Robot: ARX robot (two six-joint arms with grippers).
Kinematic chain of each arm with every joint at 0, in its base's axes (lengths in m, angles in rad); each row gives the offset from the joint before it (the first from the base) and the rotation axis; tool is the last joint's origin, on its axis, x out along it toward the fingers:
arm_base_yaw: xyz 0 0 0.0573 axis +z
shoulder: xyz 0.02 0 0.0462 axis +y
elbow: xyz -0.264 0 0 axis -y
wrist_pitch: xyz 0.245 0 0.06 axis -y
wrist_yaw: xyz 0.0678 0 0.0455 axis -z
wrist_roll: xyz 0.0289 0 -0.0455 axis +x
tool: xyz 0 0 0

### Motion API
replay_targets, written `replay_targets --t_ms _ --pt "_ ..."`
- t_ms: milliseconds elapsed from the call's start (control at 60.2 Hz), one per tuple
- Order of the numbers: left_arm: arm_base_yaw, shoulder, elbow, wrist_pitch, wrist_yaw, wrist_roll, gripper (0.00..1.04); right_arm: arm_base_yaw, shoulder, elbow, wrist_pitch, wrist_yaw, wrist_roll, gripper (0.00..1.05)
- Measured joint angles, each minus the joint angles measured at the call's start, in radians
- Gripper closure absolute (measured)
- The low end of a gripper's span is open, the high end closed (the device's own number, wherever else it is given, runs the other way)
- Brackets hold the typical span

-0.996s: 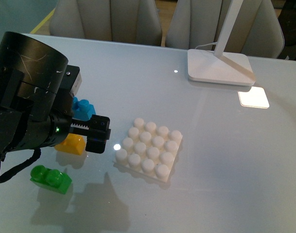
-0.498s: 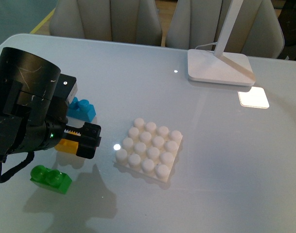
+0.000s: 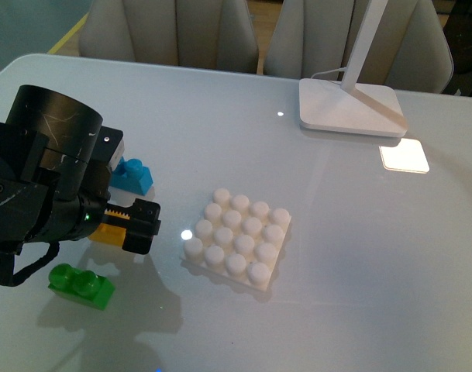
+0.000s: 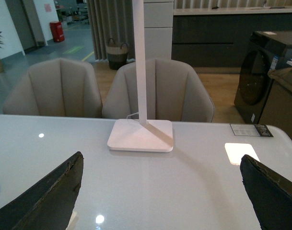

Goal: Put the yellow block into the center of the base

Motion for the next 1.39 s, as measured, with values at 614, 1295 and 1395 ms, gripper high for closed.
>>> replay_targets --t_ms 614,1295,1395 --pt "0.018 0.029 0.010 -0.007 -0.001 -0.011 0.07 0.000 0.000 0.000 0.000 0.000 0.000 0.09" --pt "0.016 0.025 -0.002 -0.002 0.000 -0.020 0.43 0.000 0.000 0.000 0.000 0.000 0.000 0.09" --pt "0.016 0.005 -0.033 0.006 0.017 -0.028 0.43 0.000 0.000 0.000 0.000 0.000 0.000 0.09"
